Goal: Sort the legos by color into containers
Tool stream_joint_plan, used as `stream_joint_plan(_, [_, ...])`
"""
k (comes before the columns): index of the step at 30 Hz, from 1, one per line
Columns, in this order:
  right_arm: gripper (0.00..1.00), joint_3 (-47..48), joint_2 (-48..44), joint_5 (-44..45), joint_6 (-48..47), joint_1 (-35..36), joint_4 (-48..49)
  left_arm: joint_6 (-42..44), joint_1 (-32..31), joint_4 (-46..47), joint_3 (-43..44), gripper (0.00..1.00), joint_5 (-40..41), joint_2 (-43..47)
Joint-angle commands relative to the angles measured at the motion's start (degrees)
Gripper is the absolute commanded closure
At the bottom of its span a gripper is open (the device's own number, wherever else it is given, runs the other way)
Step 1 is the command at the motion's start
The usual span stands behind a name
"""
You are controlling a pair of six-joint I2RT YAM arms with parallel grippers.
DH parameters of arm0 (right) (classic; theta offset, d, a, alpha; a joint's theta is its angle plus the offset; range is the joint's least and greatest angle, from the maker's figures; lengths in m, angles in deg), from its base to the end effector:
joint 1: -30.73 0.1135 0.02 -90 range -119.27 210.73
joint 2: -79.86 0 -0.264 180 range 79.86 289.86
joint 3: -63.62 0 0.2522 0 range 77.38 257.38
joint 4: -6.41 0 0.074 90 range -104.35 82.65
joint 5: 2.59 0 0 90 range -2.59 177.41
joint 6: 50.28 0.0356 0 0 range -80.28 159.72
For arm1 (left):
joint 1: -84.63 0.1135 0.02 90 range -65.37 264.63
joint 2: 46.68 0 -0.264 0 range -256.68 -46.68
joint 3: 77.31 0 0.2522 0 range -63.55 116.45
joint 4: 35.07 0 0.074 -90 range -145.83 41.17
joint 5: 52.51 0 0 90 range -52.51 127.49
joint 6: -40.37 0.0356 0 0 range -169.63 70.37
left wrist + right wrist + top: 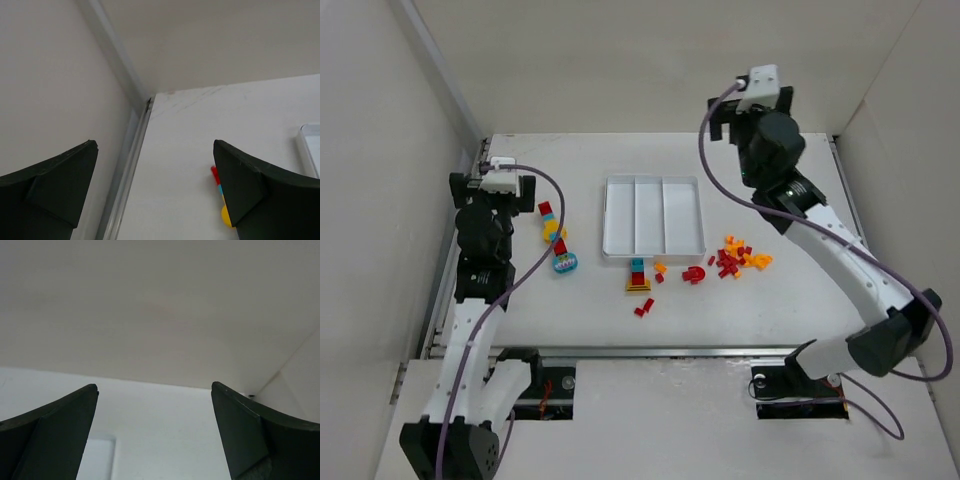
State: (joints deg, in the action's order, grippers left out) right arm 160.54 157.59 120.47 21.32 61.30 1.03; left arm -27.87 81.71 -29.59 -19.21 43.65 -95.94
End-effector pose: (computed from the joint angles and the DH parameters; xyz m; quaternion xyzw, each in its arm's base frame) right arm 0.2707 0.1373 0.4792 -0.0414 0.6311 -0.0946 0.7688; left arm 0.2028 -0.0065 0.3793 0.0895 0.6075 0.1616 0.7726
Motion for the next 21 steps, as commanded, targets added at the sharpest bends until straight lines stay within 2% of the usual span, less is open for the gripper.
stream_joint_plan(1, [0.00,7.26,4.96,-0.88,8.70,1.78,-17.12,-4.35,0.98,-17.38,0.93,0.00,9.50,4.07])
stream_joint_plan(2, [0.00,9.29,6.01,-21.86,10.99,1.78,-22.83,-4.36,0.98,-19.84,0.93,0.00,8.27,6.25])
stream_joint_plan(3, [0.00,11.74,8.46,-29.12,15.62,1.78,-23.58,-7.05,0.98,-23.25,0.93,0.00,7.22,7.23])
stream_joint_plan(5, [0.00,13.43,11.55,-38.64,18.38,2.65,-24.46,-10.23,0.98,-25.30,0.23,0.00,6.68,8.90])
stream_joint_plan(7, [0.00,16.94,16.28,-34.49,20.75,5.37,-29.89,-12.61,0.98,-27.85,0.22,0.00,6.68,10.84])
stream_joint_plan(9, [0.00,16.95,17.97,-29.74,21.90,6.78,-34.55,-13.15,0.98,-29.26,0.22,0.00,3.09,12.50])
stream_joint_plan(15, [0.00,2.65,15.52,-27.18,28.93,10.73,-40.46,-7.00,0.98,-30.93,-4.51,0.00,-12.01,16.55])
stream_joint_plan(21, [0.07,-11.77,10.60,-25.32,39.04,16.10,-36.69,-6.20,0.98,-28.65,-7.07,0.00,-14.77,18.23])
